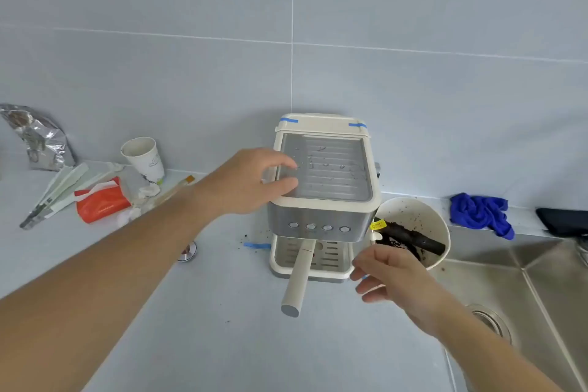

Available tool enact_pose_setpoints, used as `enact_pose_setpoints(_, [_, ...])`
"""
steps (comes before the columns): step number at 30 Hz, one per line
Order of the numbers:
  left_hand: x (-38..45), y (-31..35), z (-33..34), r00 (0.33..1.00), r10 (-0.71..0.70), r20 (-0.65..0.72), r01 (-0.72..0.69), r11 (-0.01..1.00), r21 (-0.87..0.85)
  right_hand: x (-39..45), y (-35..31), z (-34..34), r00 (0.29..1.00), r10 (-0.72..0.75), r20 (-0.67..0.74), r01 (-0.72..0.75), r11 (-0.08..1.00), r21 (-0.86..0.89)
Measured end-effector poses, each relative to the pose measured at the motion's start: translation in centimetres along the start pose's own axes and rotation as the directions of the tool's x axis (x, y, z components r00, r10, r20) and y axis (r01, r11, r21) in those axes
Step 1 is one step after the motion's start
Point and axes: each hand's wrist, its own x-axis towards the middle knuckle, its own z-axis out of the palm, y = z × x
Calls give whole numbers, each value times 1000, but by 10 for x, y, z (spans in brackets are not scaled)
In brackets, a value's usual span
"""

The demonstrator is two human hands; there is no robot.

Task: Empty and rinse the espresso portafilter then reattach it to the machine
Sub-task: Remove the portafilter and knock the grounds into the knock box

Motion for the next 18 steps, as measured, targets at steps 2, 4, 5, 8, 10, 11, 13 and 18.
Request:
enact_pose_setpoints(2, [11, 3, 8, 999, 46, -26, -46, 999, 13, 6, 11, 11, 996, 90, -10, -90, 995, 52])
enact_pose_setpoints(4, [18, 9, 19, 995, 103, 14, -104, 994, 37, 14, 23, 27, 988, 153, -11, -151, 982, 115])
enact_pose_setpoints(5, [22, 9, 26, 992, 116, 43, -118, 991, 54, 18, 28, 34, 984, 177, -2, -174, 973, 153])
enact_pose_setpoints(8, [30, 7, 38, 984, 151, 97, -164, 976, 141, 31, 37, 54, 976, 218, 28, -219, 955, 201])
enact_pose_setpoints(10, [33, 3, 42, 978, 184, 98, -197, 970, 142, 39, 42, 66, 972, 218, 85, -231, 949, 212])
enact_pose_setpoints(11, [34, 1, 43, 976, 199, 93, -211, 967, 142, 43, 44, 71, 971, 208, 117, -230, 945, 233])
enact_pose_setpoints(13, [36, -3, 47, 970, 221, 99, -235, 960, 155, 48, 47, 80, 967, 180, 179, -226, 930, 289])
enact_pose_setpoints(18, [37, -8, 51, 969, 239, 68, -248, 953, 177, 63, 48, 93, 951, 181, 250, -272, 874, 403])
